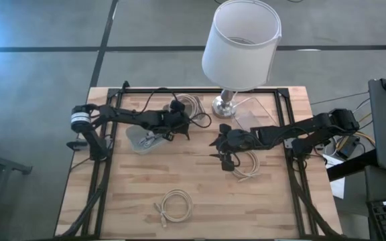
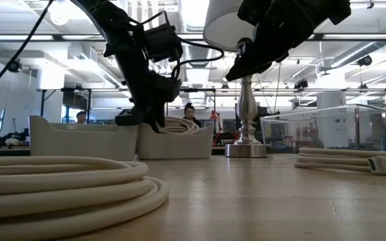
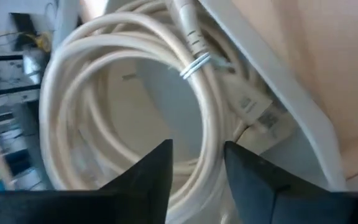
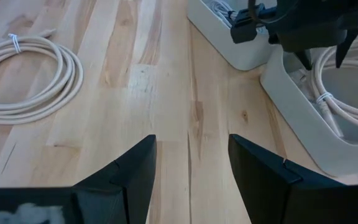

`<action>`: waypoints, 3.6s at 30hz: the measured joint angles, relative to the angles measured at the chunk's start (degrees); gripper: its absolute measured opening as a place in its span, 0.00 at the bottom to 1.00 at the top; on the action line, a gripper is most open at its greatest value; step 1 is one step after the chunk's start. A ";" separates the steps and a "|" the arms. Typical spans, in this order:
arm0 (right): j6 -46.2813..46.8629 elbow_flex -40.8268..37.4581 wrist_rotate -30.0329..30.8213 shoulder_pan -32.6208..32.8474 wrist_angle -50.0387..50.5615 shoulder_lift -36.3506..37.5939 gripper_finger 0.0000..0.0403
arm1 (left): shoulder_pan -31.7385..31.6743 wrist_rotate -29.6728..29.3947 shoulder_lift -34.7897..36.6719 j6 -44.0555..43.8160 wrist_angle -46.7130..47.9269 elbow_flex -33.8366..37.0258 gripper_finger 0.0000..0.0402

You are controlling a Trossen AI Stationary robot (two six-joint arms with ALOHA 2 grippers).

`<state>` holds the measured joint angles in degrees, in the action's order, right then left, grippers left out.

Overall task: Pick & Place USB Port
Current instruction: Put the light brown USB cable into the right white bin, then put the light brown USB cable into the transparent bin

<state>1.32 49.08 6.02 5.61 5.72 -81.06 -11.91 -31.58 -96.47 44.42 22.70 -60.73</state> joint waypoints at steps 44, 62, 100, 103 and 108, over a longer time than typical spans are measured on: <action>0.18 -0.02 0.00 0.02 0.46 0.00 0.48 | 31.37 43.01 5.22 -50.22 -6.80 2.88 0.42; -18.35 2.44 0.16 0.00 -0.93 0.00 0.48 | 31.75 39.35 -1.79 -61.78 -14.91 9.03 0.42; -23.21 6.69 -0.02 -0.02 -1.75 0.00 0.48 | 26.70 0.56 -1.07 -60.39 -20.77 11.39 0.09; -17.58 6.60 -0.02 -0.02 -1.67 -0.10 0.48 | 26.74 -4.24 -0.12 -55.10 -20.99 9.59 0.09; -6.44 6.56 0.00 -0.02 -1.53 -1.22 0.48 | 26.74 -12.17 0.31 -46.89 -21.20 6.18 0.10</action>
<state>-5.11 55.64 6.02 5.58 4.19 -82.28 14.83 -43.74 -96.16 -2.47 1.50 -54.55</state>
